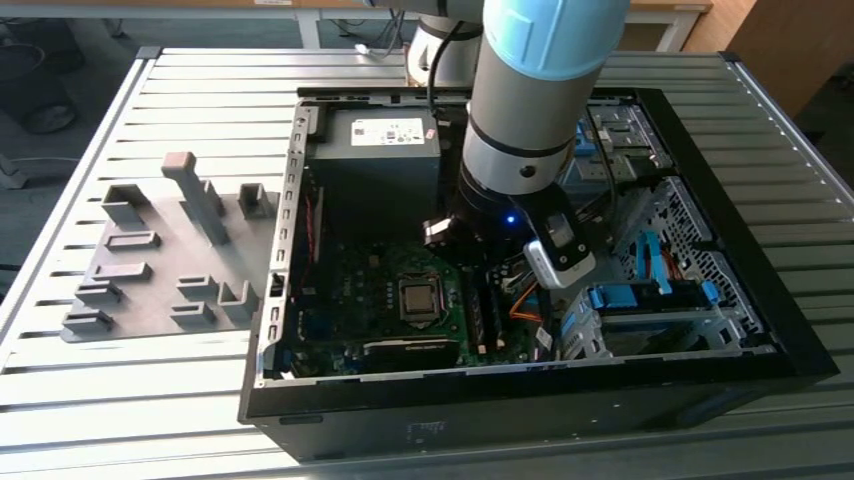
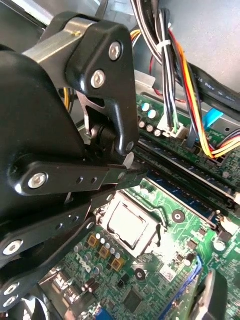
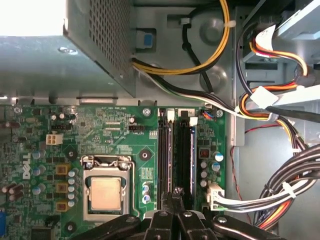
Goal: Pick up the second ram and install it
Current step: 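Press down the second ram until it locks into place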
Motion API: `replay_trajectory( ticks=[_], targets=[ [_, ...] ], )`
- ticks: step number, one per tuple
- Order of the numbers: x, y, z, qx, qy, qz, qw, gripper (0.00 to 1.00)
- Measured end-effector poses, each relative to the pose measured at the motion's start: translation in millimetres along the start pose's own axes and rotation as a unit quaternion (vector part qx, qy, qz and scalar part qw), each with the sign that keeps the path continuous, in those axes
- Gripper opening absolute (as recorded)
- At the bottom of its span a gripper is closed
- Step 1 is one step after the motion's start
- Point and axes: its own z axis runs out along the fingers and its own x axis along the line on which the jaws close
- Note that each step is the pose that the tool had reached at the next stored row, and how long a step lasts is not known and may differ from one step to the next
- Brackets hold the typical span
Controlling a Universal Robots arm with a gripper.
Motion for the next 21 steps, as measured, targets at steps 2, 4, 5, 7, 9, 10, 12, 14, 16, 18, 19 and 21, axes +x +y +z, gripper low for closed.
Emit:
replay_trajectory(
  ticks=[2, 4, 5, 7, 9, 10, 12, 14, 16, 18, 19, 21],
  targets=[
    [-0.1, 0.0, 0.5, -0.0002, 0.0, 0.0, 1.0, 0.11],
    [-0.1, 0.0, 1.4, -0.0006, 0.0, 0.0, 1.0, 0.11],
    [-0.2, 0.1, 2.3, -0.0008, 0.0, 0.0, 1.0, 0.11],
    [-0.2, 0.0, 4.4, -0.0008, 0.0, -0.001, 1.0, 0.11],
    [-0.3, -0.2, 6.5, -0.0003, 0.0002, -0.001, 1.0, 0.11],
    [-0.3, -0.3, 7.4, -0.0001, 0.0003, -0.001, 1.0, 0.11],
    [-0.5, -0.2, 9.4, -0.0002, 0.0002, -0.001, 1.0, 0.11],
    [-0.5, -0.2, 11.7, -0.0003, 0.0002, -0.001, 1.0, 0.11],
    [-0.6, -0.1, 12.6, 0.0004, 0.0005, -0.001, 1.0, 0.11],
    [-0.5, -0.5, 11.4, 0.0004, 0.0006, -0.001, 1.0, 0.11],
    [-0.6, -0.2, 10.4, -0.0012, -0.0001, -0.001, 1.0, 0.11],
    [-0.6, 0.3, 3.7, -0.0026, -0.0003, -0.001, 1.0, 0.11]
  ],
)
